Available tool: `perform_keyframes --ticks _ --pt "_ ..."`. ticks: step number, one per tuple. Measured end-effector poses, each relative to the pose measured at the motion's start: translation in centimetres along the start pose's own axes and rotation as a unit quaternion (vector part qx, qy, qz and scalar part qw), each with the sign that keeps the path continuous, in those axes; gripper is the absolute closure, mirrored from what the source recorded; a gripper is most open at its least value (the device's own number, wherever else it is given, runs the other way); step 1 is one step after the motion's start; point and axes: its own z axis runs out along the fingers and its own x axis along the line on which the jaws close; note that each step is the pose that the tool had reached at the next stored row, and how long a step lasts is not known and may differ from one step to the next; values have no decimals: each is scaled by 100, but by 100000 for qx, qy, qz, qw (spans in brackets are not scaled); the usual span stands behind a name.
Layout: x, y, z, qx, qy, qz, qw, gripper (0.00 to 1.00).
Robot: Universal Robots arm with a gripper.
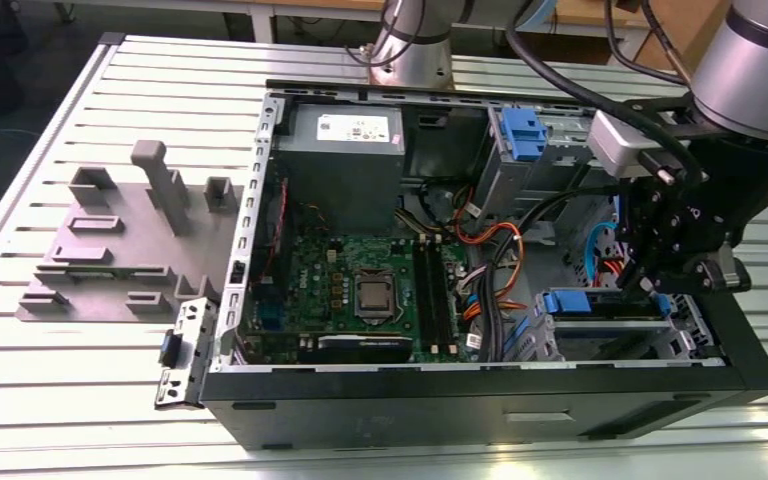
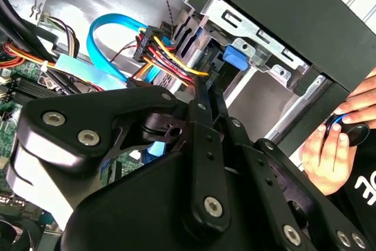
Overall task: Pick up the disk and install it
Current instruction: 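Insert the first disk wire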
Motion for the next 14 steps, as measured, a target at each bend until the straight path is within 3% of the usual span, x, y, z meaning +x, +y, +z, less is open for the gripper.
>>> perform_keyframes --ticks 14 --pt "1 -4 -11 -2 -95 65 100000 83"
